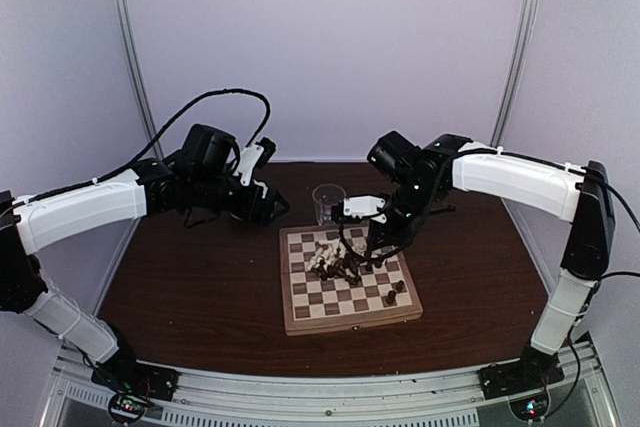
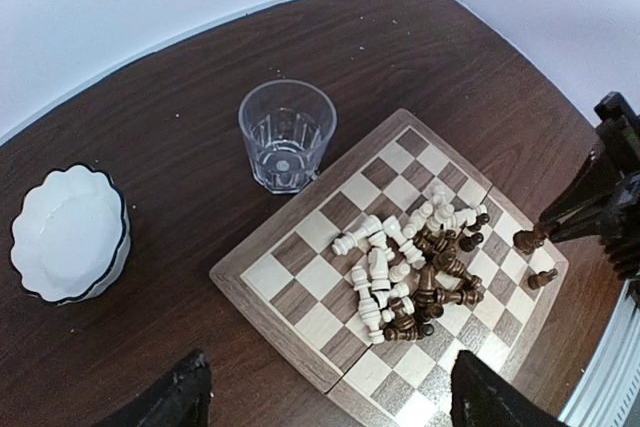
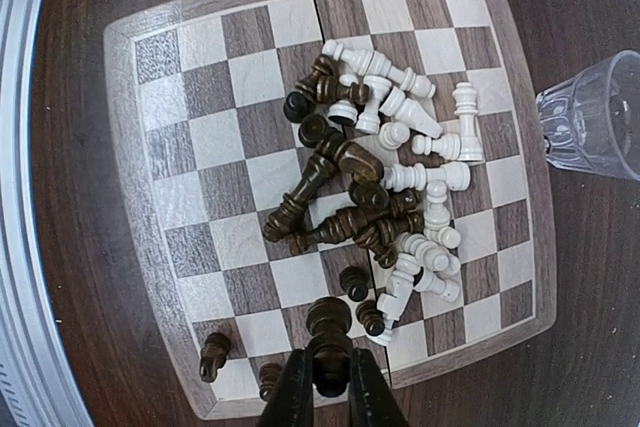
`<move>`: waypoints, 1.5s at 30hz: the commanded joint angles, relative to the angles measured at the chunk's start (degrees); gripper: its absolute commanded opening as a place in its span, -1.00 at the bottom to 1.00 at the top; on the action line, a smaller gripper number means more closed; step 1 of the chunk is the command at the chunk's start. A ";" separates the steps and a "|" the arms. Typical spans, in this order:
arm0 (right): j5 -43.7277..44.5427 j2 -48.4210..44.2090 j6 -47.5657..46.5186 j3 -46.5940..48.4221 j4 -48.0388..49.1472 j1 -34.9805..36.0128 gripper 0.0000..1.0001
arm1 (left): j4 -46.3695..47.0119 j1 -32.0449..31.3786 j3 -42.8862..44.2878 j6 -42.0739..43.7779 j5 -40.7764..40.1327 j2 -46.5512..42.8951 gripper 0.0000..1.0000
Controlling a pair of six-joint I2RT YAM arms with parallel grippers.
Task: Set up the chess pieces on the board
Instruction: Pick up the bishop from the chessboard, then place the bishop on f8.
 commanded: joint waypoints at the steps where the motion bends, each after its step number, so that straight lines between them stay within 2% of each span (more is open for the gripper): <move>1: -1.81 -4.12 0.92 -1.88 -2.46 0.55 -0.93 | 0.23 0.13 1.88 0.54 0.00 0.06 0.65; 9: -1.20 -7.07 0.37 -5.23 -1.18 3.76 -0.91 | -0.42 0.16 2.31 0.58 -1.33 0.38 0.65; 15: 1.39 -4.45 -0.64 -3.26 -2.12 9.93 -0.92 | 0.58 0.44 1.51 1.13 -2.66 -1.52 0.65; 22: 1.19 0.02 -0.99 0.48 -2.73 14.00 -0.91 | 0.83 1.00 1.33 1.07 -3.17 -2.23 0.65; 35: 3.62 5.10 -2.11 2.80 -2.14 18.98 -0.91 | 1.38 1.09 0.89 0.61 -3.08 -4.15 0.65; 45: 4.69 8.10 -1.41 4.88 -1.73 20.01 -0.90 | 1.64 1.09 0.65 0.38 -3.08 -4.96 0.65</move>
